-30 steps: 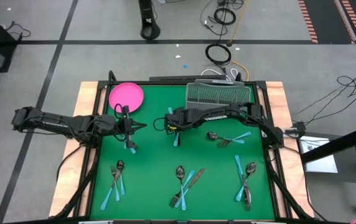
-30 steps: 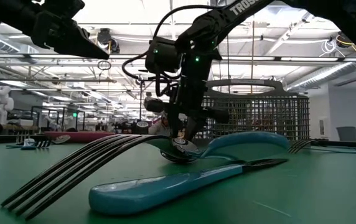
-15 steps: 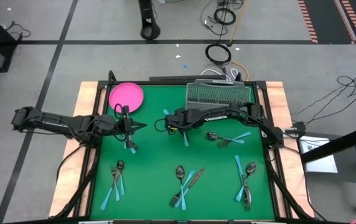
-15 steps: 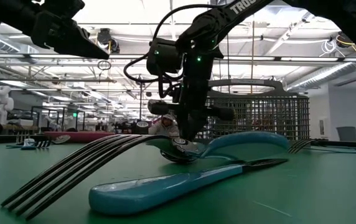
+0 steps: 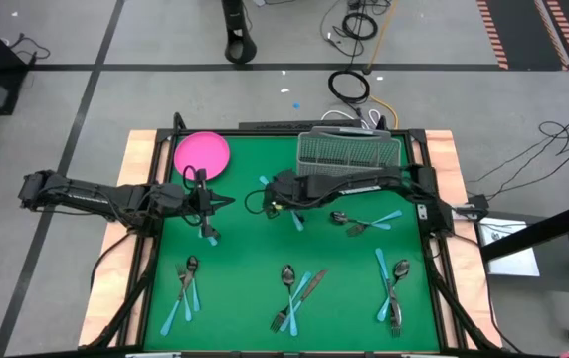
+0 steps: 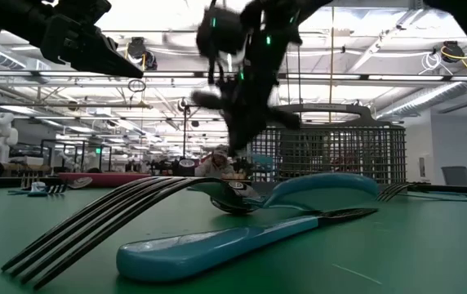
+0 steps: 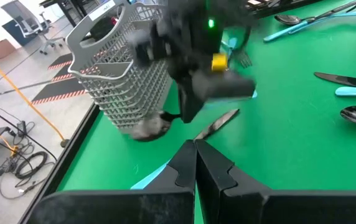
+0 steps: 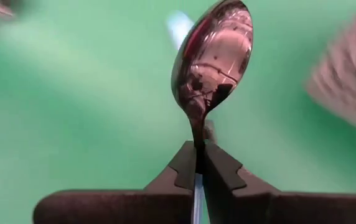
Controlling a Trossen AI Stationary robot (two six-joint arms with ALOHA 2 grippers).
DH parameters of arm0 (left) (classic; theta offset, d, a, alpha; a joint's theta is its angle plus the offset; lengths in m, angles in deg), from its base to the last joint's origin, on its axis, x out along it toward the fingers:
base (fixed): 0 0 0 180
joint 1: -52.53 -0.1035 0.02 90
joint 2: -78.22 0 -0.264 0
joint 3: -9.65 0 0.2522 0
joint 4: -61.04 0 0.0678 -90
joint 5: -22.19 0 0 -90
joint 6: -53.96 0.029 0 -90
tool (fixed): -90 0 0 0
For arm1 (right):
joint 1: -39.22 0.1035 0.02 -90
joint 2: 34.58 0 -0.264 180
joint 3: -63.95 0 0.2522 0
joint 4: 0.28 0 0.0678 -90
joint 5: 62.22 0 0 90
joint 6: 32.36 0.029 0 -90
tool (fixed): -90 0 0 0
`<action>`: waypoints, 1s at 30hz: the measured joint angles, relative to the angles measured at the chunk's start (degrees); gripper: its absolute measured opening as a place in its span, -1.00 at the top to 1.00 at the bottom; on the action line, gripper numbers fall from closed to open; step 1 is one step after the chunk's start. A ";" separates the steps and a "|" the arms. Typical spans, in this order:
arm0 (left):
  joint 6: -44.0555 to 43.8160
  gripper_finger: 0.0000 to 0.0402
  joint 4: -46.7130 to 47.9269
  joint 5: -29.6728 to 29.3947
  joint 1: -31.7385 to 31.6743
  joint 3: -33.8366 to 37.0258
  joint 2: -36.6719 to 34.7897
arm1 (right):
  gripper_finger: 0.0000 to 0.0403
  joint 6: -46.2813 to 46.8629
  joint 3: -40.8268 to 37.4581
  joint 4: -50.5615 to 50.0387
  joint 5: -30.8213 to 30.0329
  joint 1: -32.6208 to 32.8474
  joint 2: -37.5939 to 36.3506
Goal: Sort silverware
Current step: Put the top center black spoon into the cutlery rack
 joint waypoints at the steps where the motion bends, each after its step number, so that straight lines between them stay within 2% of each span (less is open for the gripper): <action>1: 0.00 1.00 -0.03 0.00 0.00 0.00 0.00 | 1.00 -2.07 0.00 1.48 -0.10 0.27 -1.49; 4: 0.00 1.00 -0.03 0.00 0.00 0.00 0.00 | 1.00 -8.74 0.16 5.44 -1.29 0.80 -6.83; 6: 0.00 1.00 -0.03 0.00 0.00 0.00 0.00 | 1.00 -13.16 0.20 5.42 -4.69 1.17 -10.41; 8: -0.04 1.00 -0.01 0.02 0.00 0.00 0.01 | 1.00 -16.90 -0.16 5.69 -10.24 1.48 -13.64; 12: -1.07 1.00 0.03 0.04 0.00 0.00 0.00 | 1.00 -26.03 -2.65 6.22 -25.48 2.20 -20.13; 14: -1.14 1.00 0.01 0.04 0.00 0.00 0.00 | 1.00 -29.49 -5.96 7.64 -31.23 2.05 -23.46; 19: -1.16 1.00 0.01 0.07 0.00 0.00 0.02 | 1.00 -32.43 -20.16 15.20 -35.86 -0.41 -32.42; 22: -1.46 1.00 -0.03 0.07 0.00 0.00 0.02 | 1.00 -36.17 -30.82 25.62 -37.55 -2.91 -39.73; 27: -1.46 1.00 -0.03 0.07 0.00 0.00 0.04 | 1.00 -50.30 -50.08 56.08 -37.70 -5.80 -49.81; 28: -1.46 1.00 -0.04 0.07 0.00 0.00 0.04 | 1.00 -54.18 -53.65 63.30 -36.82 -6.36 -51.19; 30: -1.45 1.00 -0.10 0.07 -0.06 0.00 0.04 | 1.00 -63.30 -59.61 74.73 -30.94 -8.28 -53.40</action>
